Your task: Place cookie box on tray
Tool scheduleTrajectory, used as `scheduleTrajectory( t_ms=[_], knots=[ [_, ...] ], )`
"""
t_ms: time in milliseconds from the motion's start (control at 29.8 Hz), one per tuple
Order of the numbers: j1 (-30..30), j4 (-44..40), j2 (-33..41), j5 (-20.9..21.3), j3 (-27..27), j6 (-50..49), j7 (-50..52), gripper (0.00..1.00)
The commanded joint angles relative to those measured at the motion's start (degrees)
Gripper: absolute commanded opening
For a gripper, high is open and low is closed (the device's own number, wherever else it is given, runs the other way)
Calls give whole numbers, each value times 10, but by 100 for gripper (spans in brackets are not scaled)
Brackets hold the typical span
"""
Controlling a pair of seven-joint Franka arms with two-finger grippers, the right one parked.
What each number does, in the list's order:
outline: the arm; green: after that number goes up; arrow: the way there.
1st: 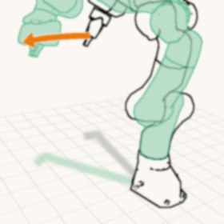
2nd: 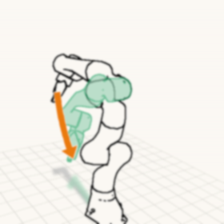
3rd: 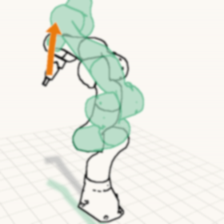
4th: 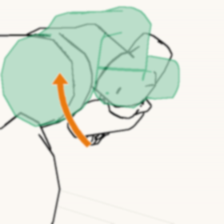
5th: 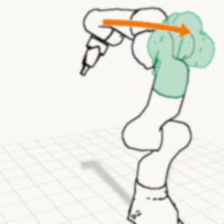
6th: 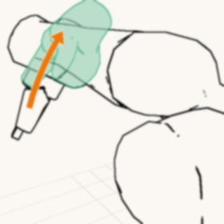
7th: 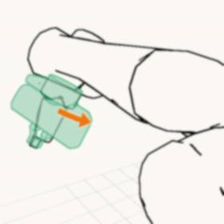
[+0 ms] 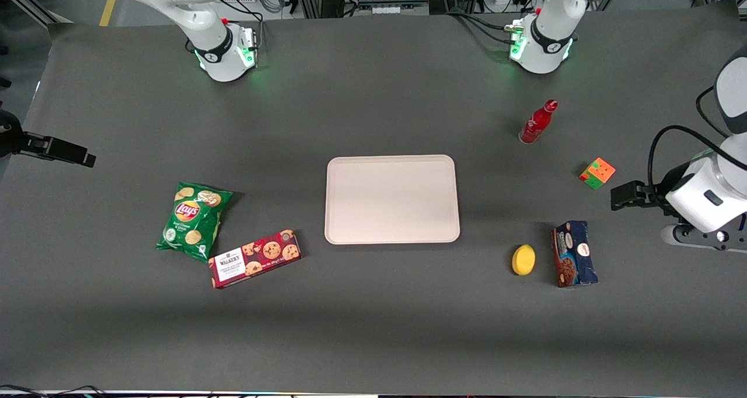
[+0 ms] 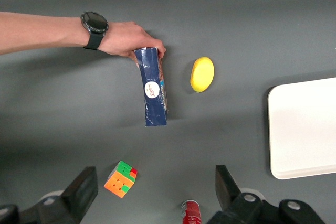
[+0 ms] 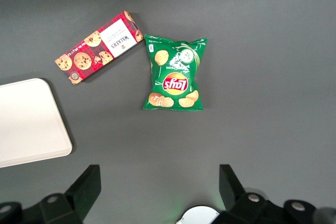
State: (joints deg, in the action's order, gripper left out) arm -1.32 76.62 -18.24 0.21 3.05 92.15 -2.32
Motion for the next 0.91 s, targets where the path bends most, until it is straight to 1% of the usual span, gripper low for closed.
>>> scheduleTrajectory(
  t_ms=[0,872],
  knots=[
    [-2,-2,3,1,-3,3,-4,100],
    [-2,-8,6,1,-5,-2,-4,100]
  ],
)
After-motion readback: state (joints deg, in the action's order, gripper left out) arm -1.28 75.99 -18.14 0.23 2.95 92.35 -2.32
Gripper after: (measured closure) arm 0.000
